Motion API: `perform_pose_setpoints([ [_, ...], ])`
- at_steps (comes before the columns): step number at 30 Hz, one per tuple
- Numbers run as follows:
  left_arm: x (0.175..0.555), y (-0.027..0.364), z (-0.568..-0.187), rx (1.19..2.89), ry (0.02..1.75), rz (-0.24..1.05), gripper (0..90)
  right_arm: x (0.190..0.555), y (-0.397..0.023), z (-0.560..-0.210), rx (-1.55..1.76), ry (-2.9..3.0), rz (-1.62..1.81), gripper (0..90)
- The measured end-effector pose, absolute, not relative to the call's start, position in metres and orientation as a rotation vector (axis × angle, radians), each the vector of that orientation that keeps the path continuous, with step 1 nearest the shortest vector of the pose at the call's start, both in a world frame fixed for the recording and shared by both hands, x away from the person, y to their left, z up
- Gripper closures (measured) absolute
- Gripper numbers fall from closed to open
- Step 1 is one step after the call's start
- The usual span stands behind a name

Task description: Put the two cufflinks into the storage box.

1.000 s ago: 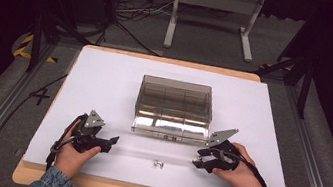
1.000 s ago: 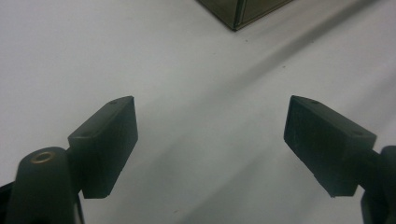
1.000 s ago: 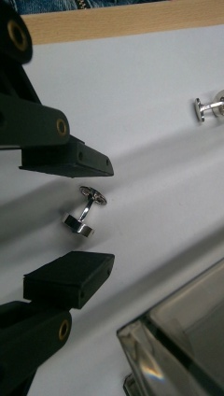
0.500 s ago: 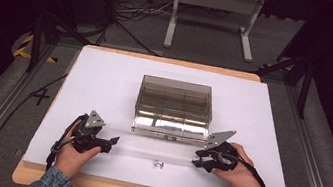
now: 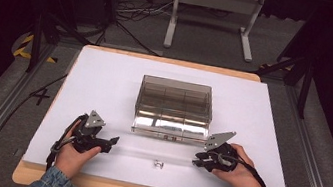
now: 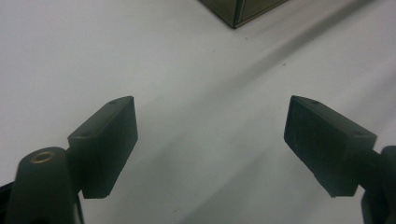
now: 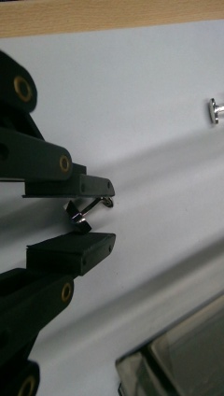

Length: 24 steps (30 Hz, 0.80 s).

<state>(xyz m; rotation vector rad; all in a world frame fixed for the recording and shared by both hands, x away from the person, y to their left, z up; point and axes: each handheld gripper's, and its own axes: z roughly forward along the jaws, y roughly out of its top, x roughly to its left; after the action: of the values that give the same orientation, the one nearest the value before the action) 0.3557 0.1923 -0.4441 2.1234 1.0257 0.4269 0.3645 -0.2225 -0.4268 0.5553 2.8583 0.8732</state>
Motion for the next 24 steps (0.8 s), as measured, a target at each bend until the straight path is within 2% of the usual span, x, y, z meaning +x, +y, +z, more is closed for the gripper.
perform_pose_setpoints([
  [24,0.356,0.192,-0.445,2.121,1.025,0.426,18.1,0.357,-0.221,-0.409,0.58,2.856,0.894,75.0],
])
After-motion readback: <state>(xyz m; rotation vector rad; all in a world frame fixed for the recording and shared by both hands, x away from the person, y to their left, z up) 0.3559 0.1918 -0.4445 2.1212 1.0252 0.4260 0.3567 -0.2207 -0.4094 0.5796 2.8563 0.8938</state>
